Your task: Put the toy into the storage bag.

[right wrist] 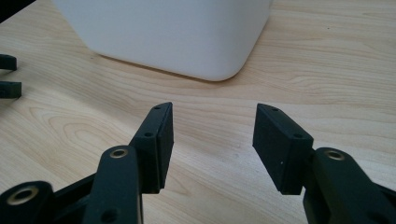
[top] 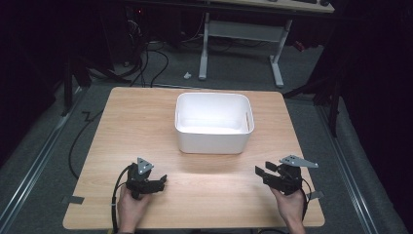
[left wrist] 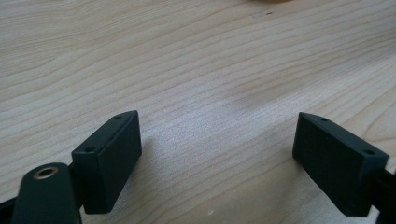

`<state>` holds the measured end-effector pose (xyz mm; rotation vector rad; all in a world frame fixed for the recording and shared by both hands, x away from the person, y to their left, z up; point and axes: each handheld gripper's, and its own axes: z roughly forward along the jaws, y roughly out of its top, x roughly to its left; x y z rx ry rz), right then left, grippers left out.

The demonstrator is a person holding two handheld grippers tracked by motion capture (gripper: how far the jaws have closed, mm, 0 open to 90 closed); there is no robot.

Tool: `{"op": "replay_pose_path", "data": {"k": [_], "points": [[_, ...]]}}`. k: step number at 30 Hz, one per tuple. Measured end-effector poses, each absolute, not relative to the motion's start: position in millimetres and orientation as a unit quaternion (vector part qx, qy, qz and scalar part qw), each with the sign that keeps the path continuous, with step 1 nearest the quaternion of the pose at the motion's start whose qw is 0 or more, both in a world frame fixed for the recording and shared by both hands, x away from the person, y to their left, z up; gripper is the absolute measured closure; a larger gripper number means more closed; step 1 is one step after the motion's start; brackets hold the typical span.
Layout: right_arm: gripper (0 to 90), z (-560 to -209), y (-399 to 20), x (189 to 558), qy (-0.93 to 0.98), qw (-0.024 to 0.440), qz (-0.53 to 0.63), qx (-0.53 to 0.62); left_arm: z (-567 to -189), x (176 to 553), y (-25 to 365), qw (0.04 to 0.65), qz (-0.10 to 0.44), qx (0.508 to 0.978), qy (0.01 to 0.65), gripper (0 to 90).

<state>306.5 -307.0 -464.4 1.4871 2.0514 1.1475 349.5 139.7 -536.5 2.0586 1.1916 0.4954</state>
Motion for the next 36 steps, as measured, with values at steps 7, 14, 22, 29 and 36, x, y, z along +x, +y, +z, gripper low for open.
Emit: {"op": "replay_pose_path", "data": {"k": [7,14,22,29,36], "points": [[48.2,-472,-309,310,0.724,0.177,0.403,0.53,-537,350,140,0.348,0.191,0.794,0.46,15.8],[48.2,-481,-313,312,0.719,0.171,0.396,0.545,-537,350,140,0.349,0.191,0.794,0.46,15.8],[48.3,-493,-314,317,0.718,0.163,0.385,0.557,-537,350,140,0.348,0.191,0.794,0.46,15.8],[48.3,-501,-312,320,0.72,0.161,0.377,0.56,-537,350,140,0.348,0.191,0.794,0.46,15.7],[48.3,-509,-309,322,0.72,0.165,0.365,0.566,-537,350,140,0.348,0.191,0.794,0.46,15.8]]}}
